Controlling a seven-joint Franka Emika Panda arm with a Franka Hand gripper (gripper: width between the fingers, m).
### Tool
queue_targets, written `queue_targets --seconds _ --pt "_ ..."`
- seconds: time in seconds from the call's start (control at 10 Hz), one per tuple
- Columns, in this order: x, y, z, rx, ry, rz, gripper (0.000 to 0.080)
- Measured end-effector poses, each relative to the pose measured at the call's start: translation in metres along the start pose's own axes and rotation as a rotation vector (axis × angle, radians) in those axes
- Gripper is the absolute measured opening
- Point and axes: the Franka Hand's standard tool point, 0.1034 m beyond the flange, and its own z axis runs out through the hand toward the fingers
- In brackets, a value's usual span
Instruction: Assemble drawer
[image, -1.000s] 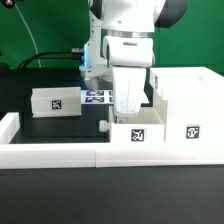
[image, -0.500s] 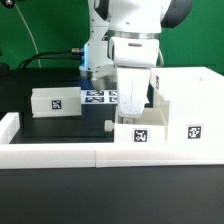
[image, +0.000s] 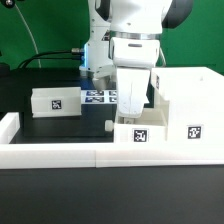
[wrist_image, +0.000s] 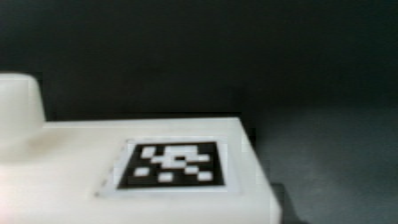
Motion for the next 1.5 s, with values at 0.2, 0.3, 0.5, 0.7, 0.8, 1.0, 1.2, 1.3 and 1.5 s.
queue_targets --seconds 0.2,0.3,0.5,0.7,0.8,1.0,1.2,1.3,1.5 --pt "-0.0017 -0.0002 0.0002 0.001 -0.007 -0.033 0.0042" --pt "-0.0022 0.0001 0.0001 0.0 -0.008 -0.027 0.0042" --pt "-0.0024 0.0001 0.0001 0.0 -0.007 -0.025 0.0042" --pt "-0.0025 0.0001 0.0002 0.0 -0.007 -0.025 0.0042" --pt "-0.0018 -0.0004 -0.0003 0.011 -0.011 -0.026 0.0042" --pt "-0.001 -0.0005 -0.0004 0.015 -0.012 -0.025 0.0042" --pt "-0.0022 -0.0004 -0.0004 0.017 -0.013 -0.022 0.0042" --pt "-0.0025 -0.0004 -0.0003 0.018 -0.013 -0.022 0.0042" --pt "-0.0022 -0.0006 -0.0002 0.018 -0.014 -0.033 0.0042"
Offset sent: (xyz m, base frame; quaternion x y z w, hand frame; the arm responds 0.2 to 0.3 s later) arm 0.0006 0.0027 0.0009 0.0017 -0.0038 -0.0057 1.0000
